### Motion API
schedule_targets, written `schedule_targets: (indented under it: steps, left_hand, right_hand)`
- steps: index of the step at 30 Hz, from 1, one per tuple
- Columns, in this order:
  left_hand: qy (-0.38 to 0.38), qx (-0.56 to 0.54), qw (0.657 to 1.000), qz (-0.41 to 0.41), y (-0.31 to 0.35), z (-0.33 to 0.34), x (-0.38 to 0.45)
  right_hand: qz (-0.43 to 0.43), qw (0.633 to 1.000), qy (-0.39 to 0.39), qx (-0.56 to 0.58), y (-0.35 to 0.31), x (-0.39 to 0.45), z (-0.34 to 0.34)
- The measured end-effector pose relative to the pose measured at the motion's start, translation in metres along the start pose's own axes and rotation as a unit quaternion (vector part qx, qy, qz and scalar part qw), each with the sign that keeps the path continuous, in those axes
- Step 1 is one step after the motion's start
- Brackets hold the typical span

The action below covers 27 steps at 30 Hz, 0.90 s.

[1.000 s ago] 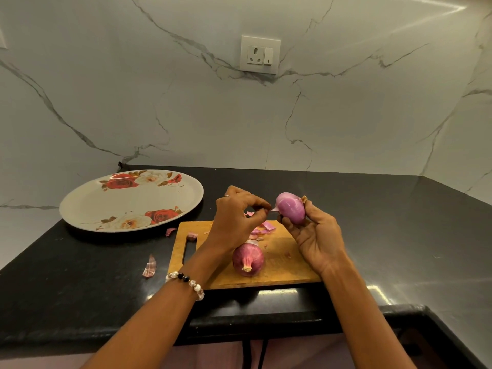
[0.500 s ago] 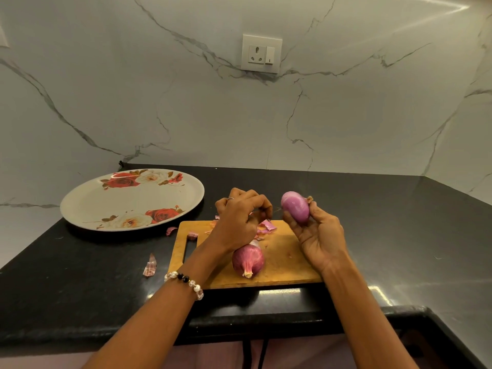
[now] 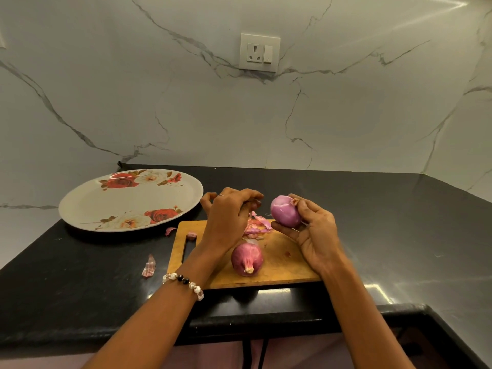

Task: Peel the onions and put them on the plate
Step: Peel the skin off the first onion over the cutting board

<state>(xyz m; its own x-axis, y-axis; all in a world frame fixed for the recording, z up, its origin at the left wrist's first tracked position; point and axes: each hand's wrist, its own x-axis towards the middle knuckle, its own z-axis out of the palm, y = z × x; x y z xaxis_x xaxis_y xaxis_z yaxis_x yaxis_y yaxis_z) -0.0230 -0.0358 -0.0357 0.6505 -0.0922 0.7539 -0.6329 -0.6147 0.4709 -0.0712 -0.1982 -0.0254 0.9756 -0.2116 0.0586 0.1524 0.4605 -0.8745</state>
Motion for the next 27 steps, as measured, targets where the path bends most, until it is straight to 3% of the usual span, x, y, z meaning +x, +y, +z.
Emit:
schedule_targets:
  steps: [10, 27]
  left_hand:
    - [-0.028, -0.072, 0.996, 0.044, 0.001, 0.002, 0.001]
    - [-0.131, -0.019, 0.991, 0.008, 0.004, -0.003, 0.002]
  right_hand:
    - [-0.03, 0.997, -0.012, -0.077, 0.003, 0.001, -0.002]
    - [-0.077, 0.982, -0.006, -0.174, 0.012, 0.01, -0.006]
